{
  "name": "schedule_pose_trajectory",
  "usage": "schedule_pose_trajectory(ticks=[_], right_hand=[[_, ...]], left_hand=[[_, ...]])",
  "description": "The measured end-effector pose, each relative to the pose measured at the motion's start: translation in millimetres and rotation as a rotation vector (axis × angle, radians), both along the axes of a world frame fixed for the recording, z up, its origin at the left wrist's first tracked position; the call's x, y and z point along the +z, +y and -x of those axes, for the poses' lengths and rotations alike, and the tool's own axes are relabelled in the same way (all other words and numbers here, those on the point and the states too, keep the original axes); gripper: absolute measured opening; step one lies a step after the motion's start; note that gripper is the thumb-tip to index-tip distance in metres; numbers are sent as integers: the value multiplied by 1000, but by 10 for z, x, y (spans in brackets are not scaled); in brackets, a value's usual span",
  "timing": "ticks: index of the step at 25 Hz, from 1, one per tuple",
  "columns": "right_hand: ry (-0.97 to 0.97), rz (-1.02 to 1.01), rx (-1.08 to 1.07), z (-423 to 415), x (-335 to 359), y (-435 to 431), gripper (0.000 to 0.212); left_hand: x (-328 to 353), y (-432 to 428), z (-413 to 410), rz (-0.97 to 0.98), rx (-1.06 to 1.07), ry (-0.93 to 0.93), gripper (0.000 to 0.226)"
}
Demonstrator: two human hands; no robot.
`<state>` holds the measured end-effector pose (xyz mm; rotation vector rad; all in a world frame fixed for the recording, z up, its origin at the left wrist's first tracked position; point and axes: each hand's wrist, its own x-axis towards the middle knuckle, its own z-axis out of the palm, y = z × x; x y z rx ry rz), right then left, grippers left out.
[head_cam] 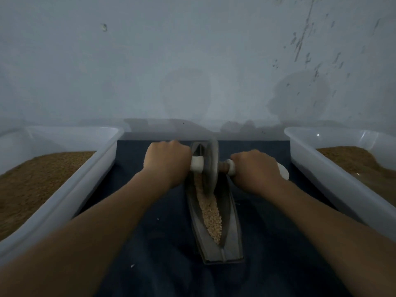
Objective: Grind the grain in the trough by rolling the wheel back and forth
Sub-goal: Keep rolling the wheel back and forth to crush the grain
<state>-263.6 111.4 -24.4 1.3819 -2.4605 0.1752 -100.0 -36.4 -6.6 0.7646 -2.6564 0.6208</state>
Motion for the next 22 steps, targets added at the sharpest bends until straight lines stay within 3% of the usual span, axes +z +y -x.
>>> schedule_pose_trajectory(ticks=[5, 7, 11, 15, 19, 22], right_hand=[[365, 110, 175, -283, -102, 564, 50], [322, 41, 120, -237, -84, 450, 46], [117, -17, -8, -58, 138, -179, 19], [140, -51, 51, -81, 157, -45, 15], [252, 44, 137, -257, -133, 520, 30], [236, 30, 78, -174, -120, 375, 28]], left_hand=[[-266, 248, -636, 76, -225, 145, 62], [-289, 187, -510, 40, -126, 95, 51], [-161, -126, 10, -89, 33, 92, 6], [-192, -19, -169, -104, 16, 92, 9], [-314, 239, -580, 108, -202, 164, 57], [-314, 148, -439, 69, -104, 85, 51]])
